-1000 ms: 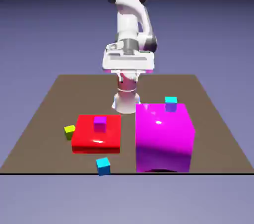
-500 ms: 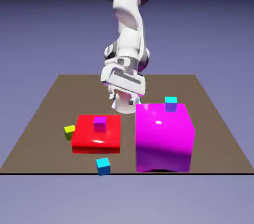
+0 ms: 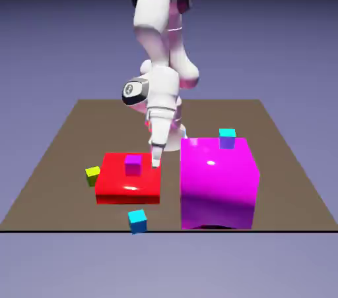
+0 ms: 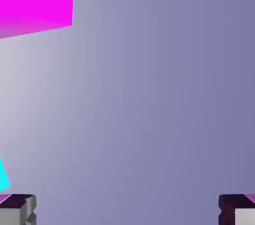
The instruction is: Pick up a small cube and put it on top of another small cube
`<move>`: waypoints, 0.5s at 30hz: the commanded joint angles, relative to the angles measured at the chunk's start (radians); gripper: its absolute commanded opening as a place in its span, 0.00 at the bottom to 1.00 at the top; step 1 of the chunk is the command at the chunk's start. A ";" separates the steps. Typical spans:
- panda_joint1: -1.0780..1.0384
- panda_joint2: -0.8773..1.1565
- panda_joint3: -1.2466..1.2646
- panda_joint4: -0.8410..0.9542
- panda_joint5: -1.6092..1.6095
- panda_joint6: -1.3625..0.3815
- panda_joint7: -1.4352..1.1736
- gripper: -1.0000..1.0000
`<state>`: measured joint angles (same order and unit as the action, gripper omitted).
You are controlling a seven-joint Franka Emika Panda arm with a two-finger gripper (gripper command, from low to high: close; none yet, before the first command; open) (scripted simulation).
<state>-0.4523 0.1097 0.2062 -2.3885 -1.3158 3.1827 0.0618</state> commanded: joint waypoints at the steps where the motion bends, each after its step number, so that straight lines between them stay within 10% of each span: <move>1: -0.012 0.021 0.006 0.014 -0.044 0.006 -0.025 0.50; 15: -0.205 0.318 0.087 0.208 -0.652 0.092 -0.367 0.50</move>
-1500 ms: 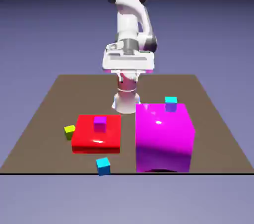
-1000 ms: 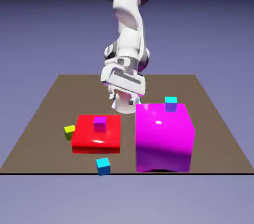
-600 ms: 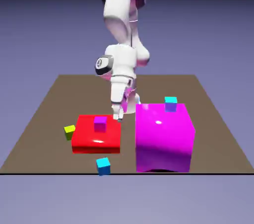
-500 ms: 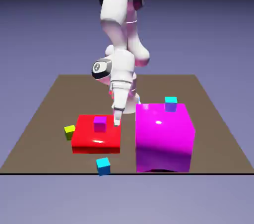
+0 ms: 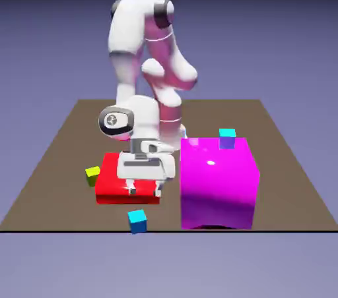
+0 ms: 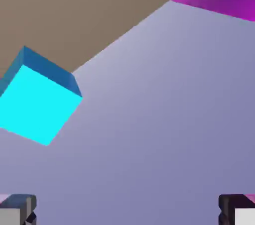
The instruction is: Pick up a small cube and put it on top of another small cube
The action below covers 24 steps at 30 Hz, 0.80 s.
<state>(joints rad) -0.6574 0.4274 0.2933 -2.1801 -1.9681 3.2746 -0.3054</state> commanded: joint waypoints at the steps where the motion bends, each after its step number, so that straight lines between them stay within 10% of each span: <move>1: -0.014 0.021 0.006 0.014 -0.044 0.006 -0.024 0.50; 18: -0.056 0.340 0.037 0.250 -0.461 0.048 -0.417 0.50; 19: -0.056 0.340 0.037 0.250 -0.461 0.048 -0.417 0.00; 24: -0.053 0.195 0.009 0.171 -0.456 0.118 -0.388 0.00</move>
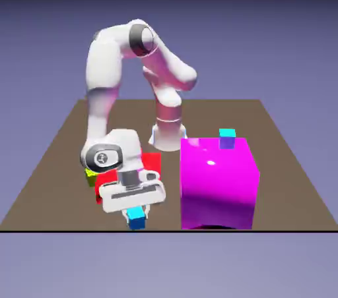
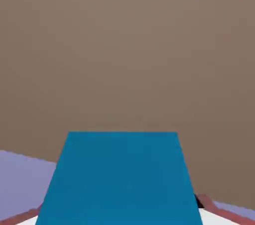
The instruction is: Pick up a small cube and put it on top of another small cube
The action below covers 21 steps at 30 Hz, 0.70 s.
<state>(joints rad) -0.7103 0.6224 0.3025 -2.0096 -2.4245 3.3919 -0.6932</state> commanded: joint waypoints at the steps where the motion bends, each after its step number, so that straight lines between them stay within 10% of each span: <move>1: 0.001 -0.036 -0.007 -0.020 0.001 0.019 0.007 0.00; 21: 0.196 -0.448 -0.367 -0.469 0.855 -0.483 0.316 0.00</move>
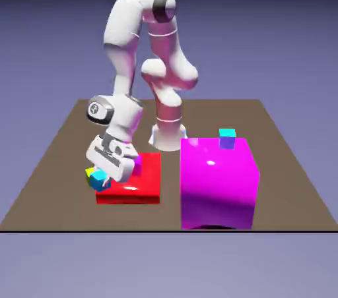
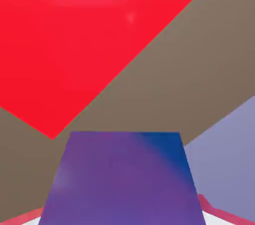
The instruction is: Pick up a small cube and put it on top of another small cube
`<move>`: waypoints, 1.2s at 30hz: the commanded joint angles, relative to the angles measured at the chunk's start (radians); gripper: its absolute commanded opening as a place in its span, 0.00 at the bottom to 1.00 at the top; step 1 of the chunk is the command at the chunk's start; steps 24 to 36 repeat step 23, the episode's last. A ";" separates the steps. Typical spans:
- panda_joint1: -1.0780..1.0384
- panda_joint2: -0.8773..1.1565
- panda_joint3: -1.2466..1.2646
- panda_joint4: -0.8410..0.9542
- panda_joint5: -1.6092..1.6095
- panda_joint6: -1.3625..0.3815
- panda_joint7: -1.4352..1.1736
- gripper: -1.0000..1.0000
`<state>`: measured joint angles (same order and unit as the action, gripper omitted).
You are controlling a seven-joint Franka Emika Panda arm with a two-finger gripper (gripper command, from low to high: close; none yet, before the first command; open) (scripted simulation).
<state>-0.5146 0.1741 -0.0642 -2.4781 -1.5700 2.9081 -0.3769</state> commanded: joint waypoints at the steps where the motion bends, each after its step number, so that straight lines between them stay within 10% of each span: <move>1: 0.010 -0.020 -0.018 -0.022 0.044 -0.025 0.015 0.00; 13: 0.113 -0.232 -0.208 -0.257 0.497 -0.295 0.178 0.00; 20: 0.066 0.021 -0.246 -0.162 0.241 -0.146 0.410 0.00; 21: 0.066 0.021 -0.246 -0.162 0.241 -0.146 0.410 1.00; 36: 0.073 -0.015 -0.241 -0.175 0.277 -0.167 0.377 1.00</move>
